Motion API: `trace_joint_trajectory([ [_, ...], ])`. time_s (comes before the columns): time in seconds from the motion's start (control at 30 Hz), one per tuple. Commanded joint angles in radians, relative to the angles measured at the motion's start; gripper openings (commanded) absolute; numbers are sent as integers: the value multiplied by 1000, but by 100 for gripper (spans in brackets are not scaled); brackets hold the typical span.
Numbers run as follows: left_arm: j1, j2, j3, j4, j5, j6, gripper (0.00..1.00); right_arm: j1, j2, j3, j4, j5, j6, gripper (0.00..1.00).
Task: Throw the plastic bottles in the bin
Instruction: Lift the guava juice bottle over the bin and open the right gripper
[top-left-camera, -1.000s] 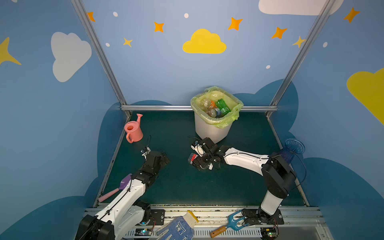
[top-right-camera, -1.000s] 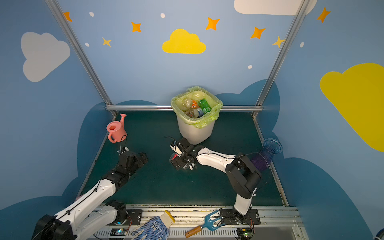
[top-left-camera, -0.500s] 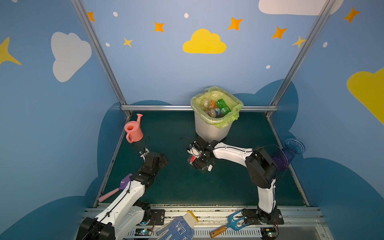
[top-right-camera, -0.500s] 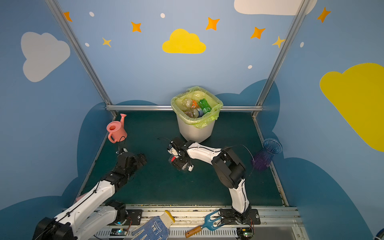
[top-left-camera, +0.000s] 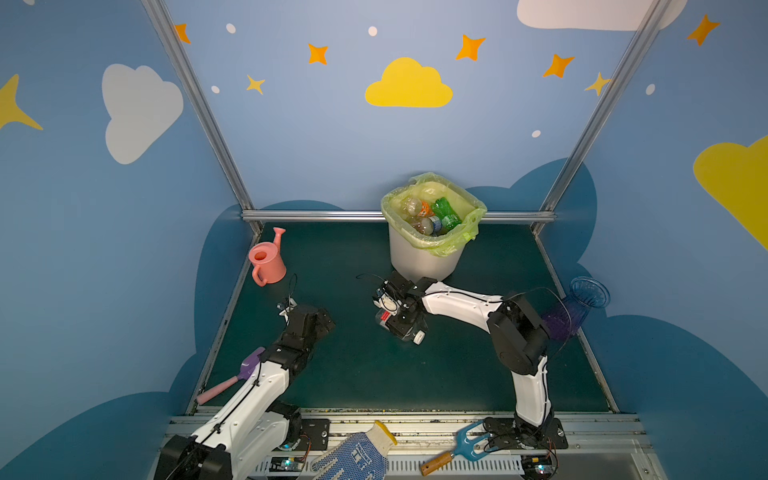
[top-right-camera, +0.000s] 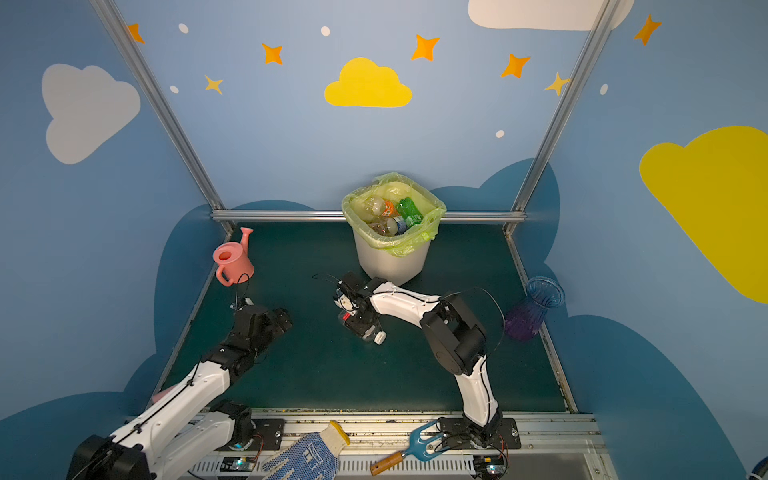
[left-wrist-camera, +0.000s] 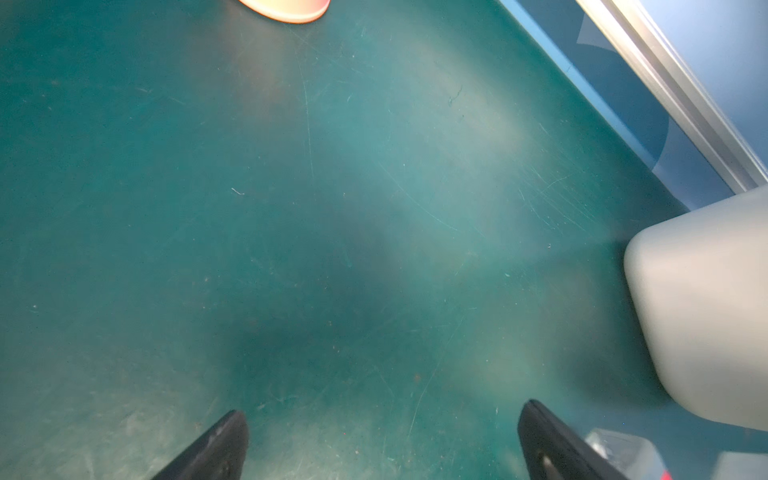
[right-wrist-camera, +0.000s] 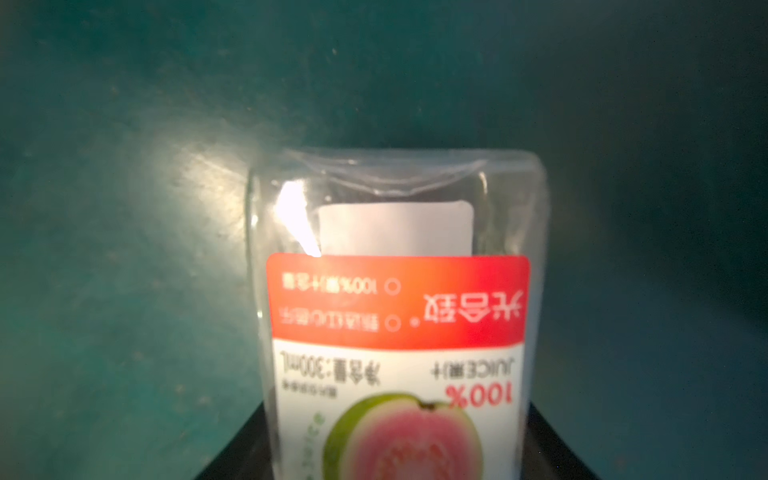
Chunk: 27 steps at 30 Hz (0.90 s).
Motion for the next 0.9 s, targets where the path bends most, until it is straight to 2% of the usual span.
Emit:
trace_joint_trajectory([
  [0.0,11,17,-12,16,8,12,100,-12,-200,55,-4,27,11,48],
  [0.17,21,67,3,46,22,12,100,-1,-449,162,62,122,-55,48],
  [0.33,24,106,22,70,33,12,100,12,-719,171,394,186,-191,48],
  [0.47,24,122,30,82,41,13,100,-11,-806,179,576,209,-296,52],
  [0.53,24,131,36,86,49,13,100,-80,-776,232,550,189,-251,53],
  [0.6,24,140,40,89,57,8,100,-190,-715,288,477,92,-130,53],
  [0.8,24,139,55,68,80,2,100,-373,-382,414,304,-128,67,56],
  [0.87,25,129,55,62,78,6,100,-410,-269,510,225,-181,89,63],
])
